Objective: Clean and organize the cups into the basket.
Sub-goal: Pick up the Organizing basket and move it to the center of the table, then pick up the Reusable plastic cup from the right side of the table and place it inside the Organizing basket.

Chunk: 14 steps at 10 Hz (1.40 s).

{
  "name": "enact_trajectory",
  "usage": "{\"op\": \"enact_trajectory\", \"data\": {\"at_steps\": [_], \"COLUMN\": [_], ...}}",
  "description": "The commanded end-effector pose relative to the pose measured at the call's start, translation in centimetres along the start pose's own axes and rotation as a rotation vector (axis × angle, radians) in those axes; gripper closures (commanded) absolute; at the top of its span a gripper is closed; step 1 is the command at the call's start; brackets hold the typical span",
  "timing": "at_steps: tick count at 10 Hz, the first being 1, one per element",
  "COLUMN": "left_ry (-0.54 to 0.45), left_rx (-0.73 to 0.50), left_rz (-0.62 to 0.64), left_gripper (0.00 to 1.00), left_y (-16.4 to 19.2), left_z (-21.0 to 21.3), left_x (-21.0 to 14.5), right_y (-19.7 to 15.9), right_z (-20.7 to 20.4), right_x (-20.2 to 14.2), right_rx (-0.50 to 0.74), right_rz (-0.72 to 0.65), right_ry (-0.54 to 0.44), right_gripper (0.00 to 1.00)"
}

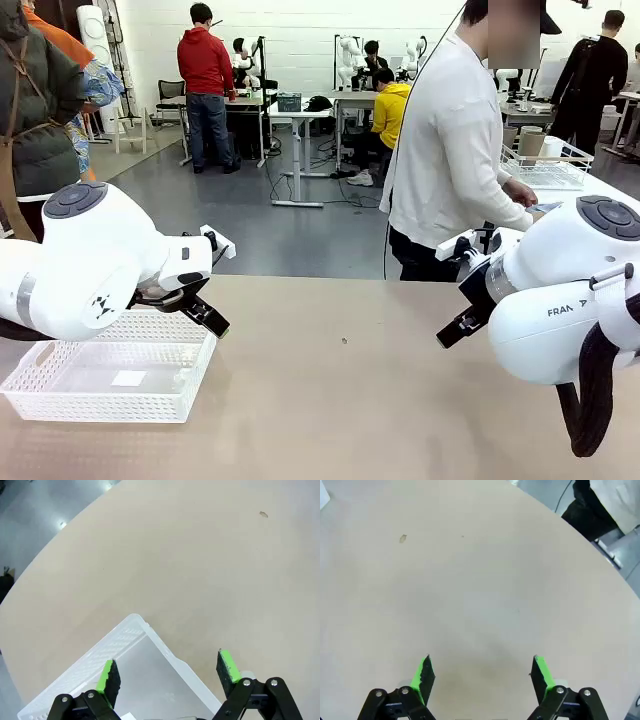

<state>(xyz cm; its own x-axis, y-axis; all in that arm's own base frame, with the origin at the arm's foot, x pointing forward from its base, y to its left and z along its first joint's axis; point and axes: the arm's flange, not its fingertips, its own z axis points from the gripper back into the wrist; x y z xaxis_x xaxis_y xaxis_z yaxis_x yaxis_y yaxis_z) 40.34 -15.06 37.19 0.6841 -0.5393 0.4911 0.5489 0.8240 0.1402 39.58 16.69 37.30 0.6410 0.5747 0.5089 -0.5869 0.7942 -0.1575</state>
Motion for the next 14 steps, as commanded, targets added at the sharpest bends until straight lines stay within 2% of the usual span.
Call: {"op": "enact_trajectory", "data": {"at_steps": [1, 14], "left_ry": [0.000, 0.000], "left_rx": [0.000, 0.000], "left_rz": [0.000, 0.000], "left_gripper": [0.00, 0.00], "left_y": [-0.01, -0.01], "left_z": [0.00, 0.00], "left_x": [0.00, 0.00], "right_y": [0.00, 0.00], "right_z": [0.00, 0.00], "right_x": [0.00, 0.00], "right_rx": [0.000, 0.000], "right_rz": [0.000, 0.000], "right_ry": [0.000, 0.000], "right_gripper": [0.00, 0.00]}}
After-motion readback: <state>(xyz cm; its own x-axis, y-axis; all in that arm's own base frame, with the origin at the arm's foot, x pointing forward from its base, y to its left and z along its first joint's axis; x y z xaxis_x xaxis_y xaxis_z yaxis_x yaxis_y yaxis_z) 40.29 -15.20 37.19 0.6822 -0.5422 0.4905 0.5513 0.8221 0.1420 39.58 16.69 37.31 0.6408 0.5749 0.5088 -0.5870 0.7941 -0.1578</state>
